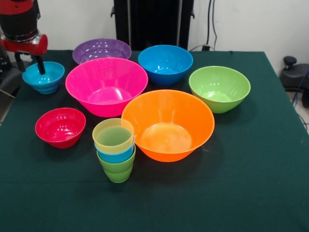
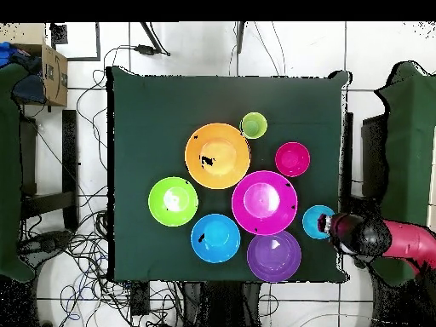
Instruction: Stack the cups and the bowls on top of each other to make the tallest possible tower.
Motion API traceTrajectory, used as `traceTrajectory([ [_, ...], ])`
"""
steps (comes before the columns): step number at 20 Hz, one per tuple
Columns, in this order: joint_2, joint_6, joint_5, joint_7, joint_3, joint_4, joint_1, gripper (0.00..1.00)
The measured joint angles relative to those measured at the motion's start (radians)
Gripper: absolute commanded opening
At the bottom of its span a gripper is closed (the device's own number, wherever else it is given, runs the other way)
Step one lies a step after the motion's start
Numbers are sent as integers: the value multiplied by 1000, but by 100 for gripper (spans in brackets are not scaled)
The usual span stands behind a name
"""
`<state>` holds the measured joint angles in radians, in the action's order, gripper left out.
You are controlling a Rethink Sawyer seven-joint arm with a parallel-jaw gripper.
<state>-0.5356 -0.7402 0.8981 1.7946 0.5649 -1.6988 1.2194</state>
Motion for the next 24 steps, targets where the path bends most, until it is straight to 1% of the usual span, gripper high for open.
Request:
traceTrajectory([
  [24,9,0,0,-47,0,6,11,100],
])
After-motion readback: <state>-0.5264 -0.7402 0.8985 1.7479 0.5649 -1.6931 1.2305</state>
